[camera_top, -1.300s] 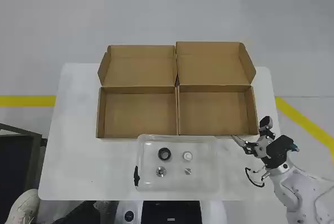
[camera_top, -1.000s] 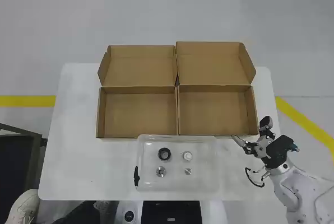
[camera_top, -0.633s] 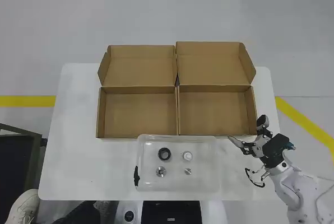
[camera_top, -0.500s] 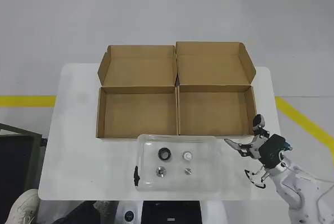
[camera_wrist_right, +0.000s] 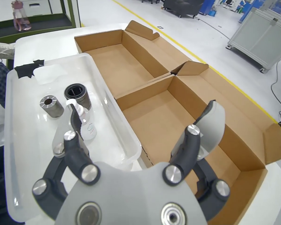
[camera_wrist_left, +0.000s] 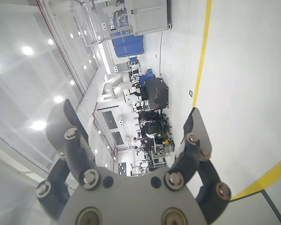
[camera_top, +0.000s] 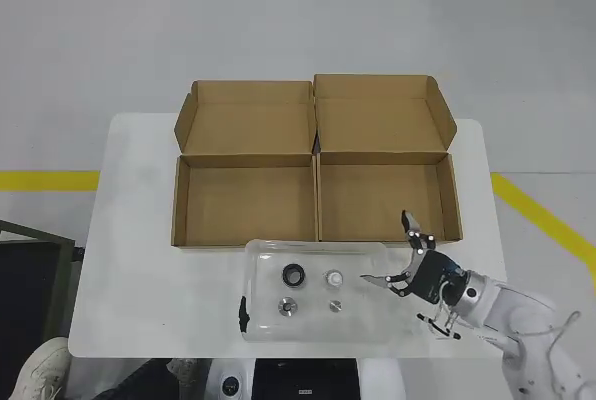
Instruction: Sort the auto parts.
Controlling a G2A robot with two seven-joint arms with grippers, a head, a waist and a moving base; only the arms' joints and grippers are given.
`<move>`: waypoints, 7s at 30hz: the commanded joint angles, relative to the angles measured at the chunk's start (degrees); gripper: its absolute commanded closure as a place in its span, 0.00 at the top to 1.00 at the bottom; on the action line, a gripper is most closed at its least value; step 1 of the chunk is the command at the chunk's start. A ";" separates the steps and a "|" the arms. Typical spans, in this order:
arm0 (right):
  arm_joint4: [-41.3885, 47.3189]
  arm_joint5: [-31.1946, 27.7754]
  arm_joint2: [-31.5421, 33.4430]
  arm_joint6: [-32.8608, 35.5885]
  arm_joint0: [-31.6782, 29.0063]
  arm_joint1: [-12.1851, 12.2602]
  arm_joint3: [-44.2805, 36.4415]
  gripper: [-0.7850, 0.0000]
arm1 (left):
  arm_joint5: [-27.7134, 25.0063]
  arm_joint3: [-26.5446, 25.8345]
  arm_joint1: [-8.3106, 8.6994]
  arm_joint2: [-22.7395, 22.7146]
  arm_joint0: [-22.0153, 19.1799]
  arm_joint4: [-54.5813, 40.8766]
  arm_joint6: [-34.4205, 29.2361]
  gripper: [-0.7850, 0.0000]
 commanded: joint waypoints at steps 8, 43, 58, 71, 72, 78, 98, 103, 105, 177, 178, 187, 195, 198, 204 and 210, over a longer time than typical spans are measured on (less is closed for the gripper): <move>-1.25 -3.36 -4.82 6.57 2.23 0.30 -1.21 1.00 | 0.00 0.00 0.00 0.00 0.00 0.00 0.00 1.00; -0.08 -6.81 -17.46 22.69 8.81 1.10 2.00 0.99 | 0.00 0.00 0.00 0.00 0.00 0.00 0.00 1.00; 2.85 -5.47 -19.14 24.96 11.62 1.37 5.51 0.71 | 0.00 0.00 0.00 0.00 0.00 0.00 0.00 1.00; 4.96 -5.16 -19.67 26.59 12.76 1.81 6.61 0.35 | 0.00 0.00 0.00 0.00 0.00 0.00 0.00 1.00; 4.99 -5.26 -19.72 26.46 12.82 1.85 6.55 0.33 | 0.00 0.00 0.00 0.00 0.00 0.00 0.00 1.00; 4.81 -5.46 -19.77 25.04 12.92 2.12 6.46 0.00 | 0.00 0.00 0.00 0.00 0.00 0.00 0.00 1.00; 13.53 -10.69 -14.70 7.03 11.07 3.37 5.53 0.00 | 0.00 0.00 0.00 0.00 0.00 0.00 0.00 1.00; 17.37 -10.69 -14.35 1.58 12.09 3.73 8.21 0.00 | 0.00 0.00 0.00 0.00 0.00 0.00 0.00 1.00; 18.98 -10.69 -14.14 -0.16 12.54 3.84 9.26 0.00 | 0.00 0.00 0.00 0.00 0.00 0.00 0.00 1.00; 24.52 15.03 -23.15 17.38 34.79 -0.33 29.12 0.00 | 0.00 0.00 0.00 0.00 0.00 0.00 0.00 1.00; 24.38 15.31 -23.61 17.85 35.34 -0.46 29.71 0.00 | 0.00 0.00 0.00 0.00 0.00 0.00 0.00 1.00; 22.91 18.06 -27.05 19.39 38.73 -1.60 34.28 0.23 | 0.00 0.00 0.00 0.00 0.00 0.00 0.00 1.00; 21.54 19.28 -29.17 20.92 39.90 -2.29 35.24 0.80 | 0.00 0.00 0.00 0.00 0.00 0.00 0.00 1.00; 22.02 19.75 -29.14 20.69 40.10 -2.47 35.41 1.00 | 0.00 0.00 0.00 0.00 0.00 0.00 0.00 1.00; 20.93 19.91 -27.54 19.49 38.49 -2.15 32.72 1.00 | 0.00 0.00 0.00 0.00 0.00 0.00 0.00 1.00; 17.76 19.64 -24.91 19.37 34.73 -1.29 26.03 1.00 | 0.00 0.00 0.00 0.00 0.00 0.00 0.00 1.00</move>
